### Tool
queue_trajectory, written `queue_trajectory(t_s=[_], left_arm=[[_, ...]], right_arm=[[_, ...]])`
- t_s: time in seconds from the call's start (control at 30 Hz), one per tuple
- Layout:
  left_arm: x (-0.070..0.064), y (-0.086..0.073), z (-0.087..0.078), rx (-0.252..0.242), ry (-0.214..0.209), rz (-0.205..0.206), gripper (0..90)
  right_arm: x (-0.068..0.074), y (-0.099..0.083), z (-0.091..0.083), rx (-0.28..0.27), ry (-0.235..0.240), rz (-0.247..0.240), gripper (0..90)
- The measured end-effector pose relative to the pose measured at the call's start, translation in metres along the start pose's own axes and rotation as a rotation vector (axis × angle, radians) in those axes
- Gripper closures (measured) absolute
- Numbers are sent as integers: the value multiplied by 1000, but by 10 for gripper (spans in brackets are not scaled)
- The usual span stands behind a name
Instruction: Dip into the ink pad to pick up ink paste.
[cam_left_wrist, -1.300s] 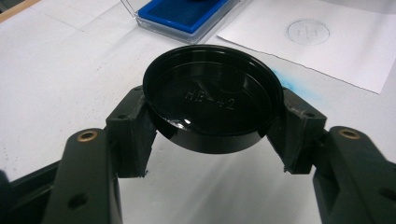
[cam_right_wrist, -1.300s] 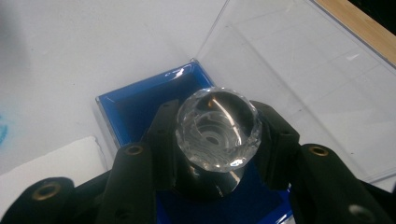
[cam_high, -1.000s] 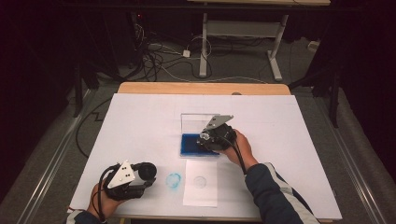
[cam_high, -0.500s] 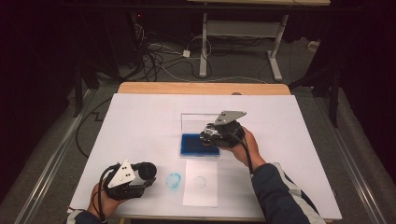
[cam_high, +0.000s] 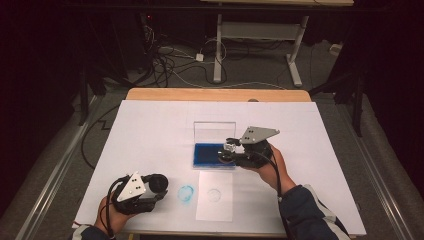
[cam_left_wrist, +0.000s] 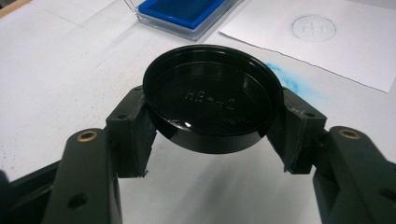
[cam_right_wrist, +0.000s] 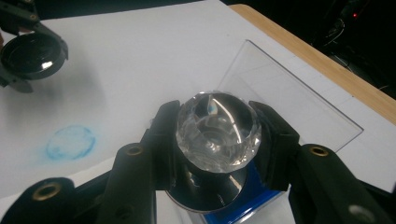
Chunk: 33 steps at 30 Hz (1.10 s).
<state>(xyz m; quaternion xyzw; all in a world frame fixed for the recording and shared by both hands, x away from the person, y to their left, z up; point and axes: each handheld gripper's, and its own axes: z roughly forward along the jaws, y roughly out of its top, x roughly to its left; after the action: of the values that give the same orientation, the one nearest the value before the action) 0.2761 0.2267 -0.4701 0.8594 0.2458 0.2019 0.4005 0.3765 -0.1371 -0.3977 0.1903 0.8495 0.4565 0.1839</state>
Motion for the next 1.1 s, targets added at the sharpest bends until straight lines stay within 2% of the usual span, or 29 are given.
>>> queue_trajectory(t_s=[0.3,0.67,0.87,1.1], left_arm=[[-2,1,2,3,-3,12,364],[-4,3,6,2,-16,22,364],[-6,6,9,0,-24,30,364],[-7,14,18,-2,-44,46,364]], right_arm=[[12,1,-17,-28,41,-30,568],[18,6,-35,-66,43,-38,568],[20,7,-40,-79,59,-31,568],[27,9,-40,-76,76,-47,569]])
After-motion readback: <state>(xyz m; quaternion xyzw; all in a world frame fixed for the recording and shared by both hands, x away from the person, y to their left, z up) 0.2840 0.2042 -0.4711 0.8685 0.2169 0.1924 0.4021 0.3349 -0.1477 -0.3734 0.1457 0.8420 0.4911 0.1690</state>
